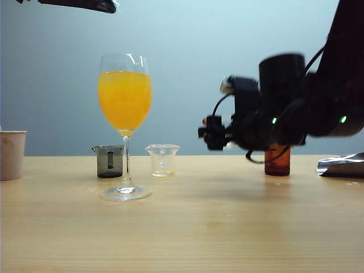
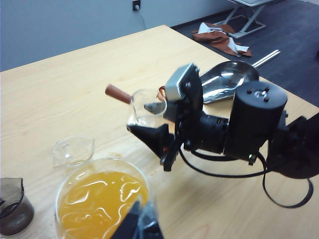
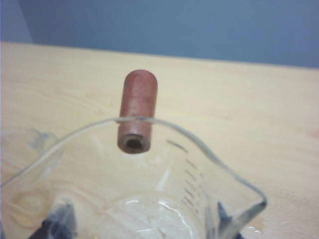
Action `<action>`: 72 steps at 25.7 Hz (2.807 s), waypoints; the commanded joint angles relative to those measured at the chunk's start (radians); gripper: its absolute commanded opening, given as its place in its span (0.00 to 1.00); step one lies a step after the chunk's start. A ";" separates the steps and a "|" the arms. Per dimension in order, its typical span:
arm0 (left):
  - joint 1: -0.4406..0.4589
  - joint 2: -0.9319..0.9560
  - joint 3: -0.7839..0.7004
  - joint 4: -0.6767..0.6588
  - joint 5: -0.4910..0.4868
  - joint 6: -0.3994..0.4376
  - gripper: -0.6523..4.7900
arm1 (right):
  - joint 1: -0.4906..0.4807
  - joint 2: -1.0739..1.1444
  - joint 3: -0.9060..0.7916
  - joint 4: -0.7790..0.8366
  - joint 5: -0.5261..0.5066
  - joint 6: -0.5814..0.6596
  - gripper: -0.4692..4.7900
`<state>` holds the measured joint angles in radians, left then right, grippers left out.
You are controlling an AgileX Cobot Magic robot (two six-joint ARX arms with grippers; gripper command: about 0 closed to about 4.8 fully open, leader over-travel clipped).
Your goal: Pick up the third measuring cup from the left, pour the pineapple juice inside into the goblet, and finally put the measuring cup back in its original place.
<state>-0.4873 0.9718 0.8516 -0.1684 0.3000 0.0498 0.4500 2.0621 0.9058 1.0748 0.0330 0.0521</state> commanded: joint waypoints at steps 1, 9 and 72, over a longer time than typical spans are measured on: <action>0.000 0.008 0.005 0.014 -0.011 -0.005 0.11 | 0.002 0.047 0.055 0.048 -0.003 0.006 0.36; 0.000 0.029 0.005 0.013 -0.011 0.002 0.11 | 0.002 0.145 0.166 -0.008 -0.010 0.007 0.36; 0.000 0.032 0.005 -0.011 -0.019 0.003 0.11 | -0.001 0.208 0.203 -0.138 -0.007 0.074 0.77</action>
<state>-0.4873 1.0054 0.8516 -0.1837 0.2836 0.0517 0.4496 2.2665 1.1122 0.9779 0.0158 0.1123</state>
